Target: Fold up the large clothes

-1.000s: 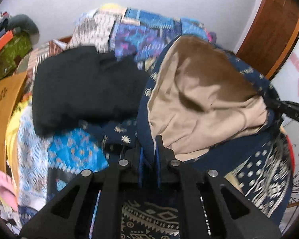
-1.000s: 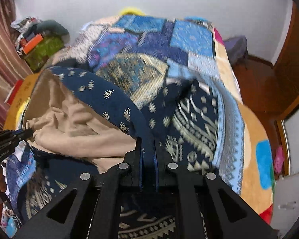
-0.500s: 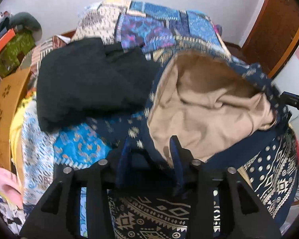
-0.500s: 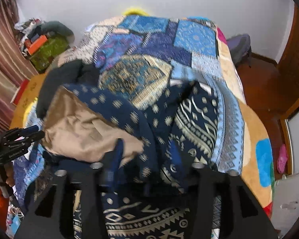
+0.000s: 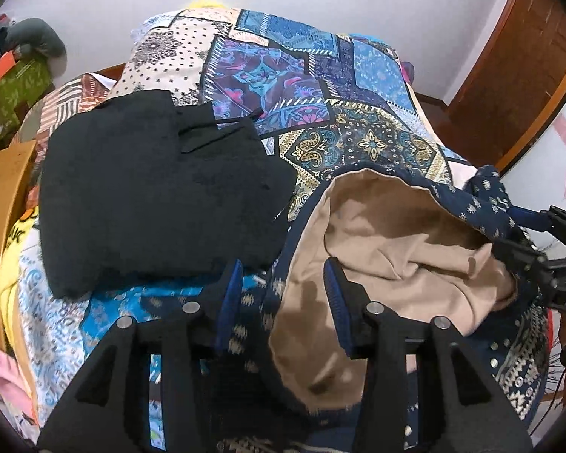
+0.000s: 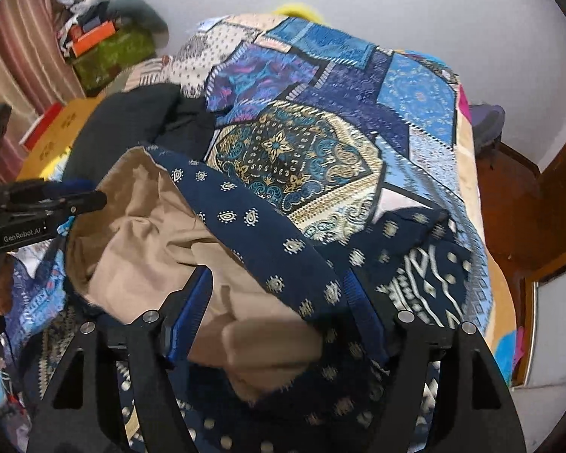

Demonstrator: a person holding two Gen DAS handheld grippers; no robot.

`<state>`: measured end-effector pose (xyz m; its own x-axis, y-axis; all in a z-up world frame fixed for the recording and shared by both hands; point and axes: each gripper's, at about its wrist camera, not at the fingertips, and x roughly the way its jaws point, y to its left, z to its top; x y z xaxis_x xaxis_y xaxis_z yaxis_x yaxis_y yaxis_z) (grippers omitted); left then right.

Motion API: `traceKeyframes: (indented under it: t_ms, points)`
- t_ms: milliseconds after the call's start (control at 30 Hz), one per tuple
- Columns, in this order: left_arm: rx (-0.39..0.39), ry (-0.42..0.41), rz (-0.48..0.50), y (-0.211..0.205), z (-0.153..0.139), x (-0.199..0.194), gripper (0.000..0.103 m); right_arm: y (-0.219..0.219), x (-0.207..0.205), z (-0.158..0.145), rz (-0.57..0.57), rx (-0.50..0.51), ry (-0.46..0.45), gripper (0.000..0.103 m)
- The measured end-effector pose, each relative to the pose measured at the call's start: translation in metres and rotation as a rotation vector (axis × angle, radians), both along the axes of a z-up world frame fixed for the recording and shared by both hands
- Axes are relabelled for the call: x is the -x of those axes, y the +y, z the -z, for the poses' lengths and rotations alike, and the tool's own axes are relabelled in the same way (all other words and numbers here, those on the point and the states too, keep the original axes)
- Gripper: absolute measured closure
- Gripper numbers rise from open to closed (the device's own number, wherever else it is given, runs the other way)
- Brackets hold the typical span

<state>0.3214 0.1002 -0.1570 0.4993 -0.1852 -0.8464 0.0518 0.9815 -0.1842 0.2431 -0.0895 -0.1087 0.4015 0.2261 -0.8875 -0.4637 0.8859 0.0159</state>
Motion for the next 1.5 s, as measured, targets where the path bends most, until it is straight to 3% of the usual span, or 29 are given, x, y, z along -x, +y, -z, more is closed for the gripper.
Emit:
traceKeyframes:
  t_ms: [267,433,500,567,667,733,900,1133,1300,1500]
  points:
    - [0.083,0.032,-0.006,0.001,0.028,-0.023,0.059,0.017,-0.029,0.031,-0.008,0.060,0.045,0.035]
    - [0.109,0.041,-0.003,0.000,0.038,-0.033,0.059,0.014,-0.040,0.035,0.040,-0.009,0.052,0.035]
    - [0.121,0.038,0.006,-0.003,0.037,-0.034,0.061,0.011,-0.039,0.031,0.052,-0.051,0.053,0.049]
    - [0.129,0.036,0.024,-0.006,0.034,-0.032,0.075,0.008,-0.037,0.026,0.048,-0.077,0.062,0.072]
    - [0.139,0.021,0.050,-0.012,0.024,-0.024,0.093,0.001,-0.033,0.017,0.066,-0.122,0.071,0.088]
    - [0.139,-0.002,0.067,-0.016,0.012,-0.015,0.094,-0.004,-0.027,0.008,0.078,-0.162,0.070,0.091]
    - [0.135,-0.047,0.102,-0.024,-0.021,0.014,0.096,-0.015,0.001,-0.028,0.067,-0.234,0.031,0.092]
    - [0.056,-0.118,0.161,-0.043,-0.062,0.072,0.096,-0.027,0.056,-0.071,0.004,-0.253,-0.057,0.092]
    - [0.049,-0.123,0.171,-0.050,-0.070,0.107,0.096,-0.035,0.089,-0.069,-0.005,-0.243,-0.057,0.092]
    - [0.027,-0.054,0.180,-0.058,-0.051,0.137,0.094,-0.042,0.120,-0.049,0.010,-0.204,-0.033,0.092]
